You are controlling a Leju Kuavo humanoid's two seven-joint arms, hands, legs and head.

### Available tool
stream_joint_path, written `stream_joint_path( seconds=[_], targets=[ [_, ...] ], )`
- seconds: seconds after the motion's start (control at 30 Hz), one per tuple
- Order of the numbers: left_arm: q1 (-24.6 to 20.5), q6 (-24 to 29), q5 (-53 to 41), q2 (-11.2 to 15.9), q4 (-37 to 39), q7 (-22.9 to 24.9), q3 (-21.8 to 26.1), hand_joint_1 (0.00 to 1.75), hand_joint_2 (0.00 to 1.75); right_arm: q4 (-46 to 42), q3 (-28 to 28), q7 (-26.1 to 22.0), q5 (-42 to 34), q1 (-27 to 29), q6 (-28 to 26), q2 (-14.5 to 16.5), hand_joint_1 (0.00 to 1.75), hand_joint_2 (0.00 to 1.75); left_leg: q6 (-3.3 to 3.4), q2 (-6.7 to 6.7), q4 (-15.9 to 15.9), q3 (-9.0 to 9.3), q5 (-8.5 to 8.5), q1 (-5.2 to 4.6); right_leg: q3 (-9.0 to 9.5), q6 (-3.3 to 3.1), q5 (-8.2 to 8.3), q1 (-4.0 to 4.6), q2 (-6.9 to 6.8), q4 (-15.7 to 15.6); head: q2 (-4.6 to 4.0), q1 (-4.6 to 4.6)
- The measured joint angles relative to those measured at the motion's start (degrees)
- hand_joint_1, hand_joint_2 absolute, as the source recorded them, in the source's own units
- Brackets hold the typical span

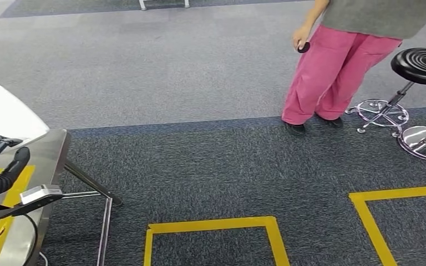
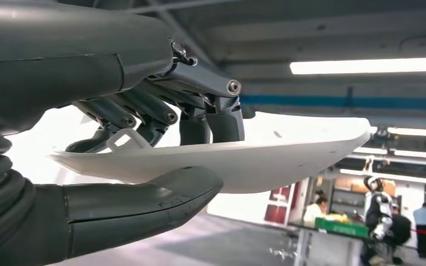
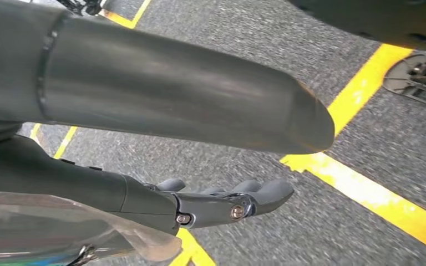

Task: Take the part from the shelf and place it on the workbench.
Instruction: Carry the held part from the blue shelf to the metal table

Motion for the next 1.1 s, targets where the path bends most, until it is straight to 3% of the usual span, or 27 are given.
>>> stream_joint_path(
  seconds=[0.03, 0.1, 0.43, 0.9, 1.03, 1.1],
  targets=[
    [0.0, -0.6, 0.9, 0.0, -0.2, -0.2, 0.0, 1.75, 1.75, -0.1, -0.2, 0.1, 0.2, 0.0, 0.0, 0.0, 0.00, 0.00, 0.15, 0.15, -2.5, 1.19, 0.47, -0.08, -0.12, 0.07, -0.12, 0.16, -0.12, 0.1, 0.00, 0.03],
    [0.0, -1.8, 2.2, -0.1, -0.5, -0.4, 0.0, 1.75, 1.75, -0.2, -0.5, 0.4, 0.5, 0.0, 0.0, 0.0, 0.00, 0.00, 0.06, 0.19, -3.9, 1.65, 0.29, -0.16, -0.42, 0.05, -0.25, 0.37, -0.24, 0.3, 0.00, 0.07],
    [0.1, -3.6, 3.6, -0.3, -0.8, -0.6, -0.1, 1.75, 1.75, -0.6, -1.5, 1.3, 1.2, 0.2, 0.2, 0.0, 0.00, 0.00, 0.50, 0.15, -3.8, 1.57, 0.16, -0.38, -0.12, 0.72, 0.25, 0.20, -0.15, -0.5, 0.00, 0.10],
    [0.0, -4.0, 3.4, -0.3, -0.8, -0.7, -0.1, 1.75, 1.75, -0.7, -1.6, 1.3, 1.3, 0.1, 0.9, 0.0, 0.00, 0.00, 0.71, 0.16, -3.7, 1.57, 0.20, -0.35, -0.13, 0.91, 0.35, 0.24, -0.17, -0.6, 0.00, 0.07],
    [-0.1, -4.2, 3.4, -0.2, -0.8, -0.3, 0.0, 1.75, 1.75, -0.7, -1.9, 1.0, 1.4, 0.0, 1.4, 0.0, 0.00, 0.00, 1.28, 0.16, -3.6, 1.54, -0.05, -0.60, -0.03, 1.28, 0.36, 0.00, -0.24, -0.7, 0.00, 0.05],
    [-0.1, -4.3, 3.3, -0.1, -0.9, -0.3, 0.0, 1.75, 1.75, -0.7, -2.2, 0.9, 1.4, 0.0, 1.6, 0.0, 0.00, 0.00, 1.76, 0.10, -4.1, 1.75, 0.03, -0.60, 0.12, 1.83, 0.82, -0.08, -0.27, -0.4, 0.00, 0.05]
  ],
)
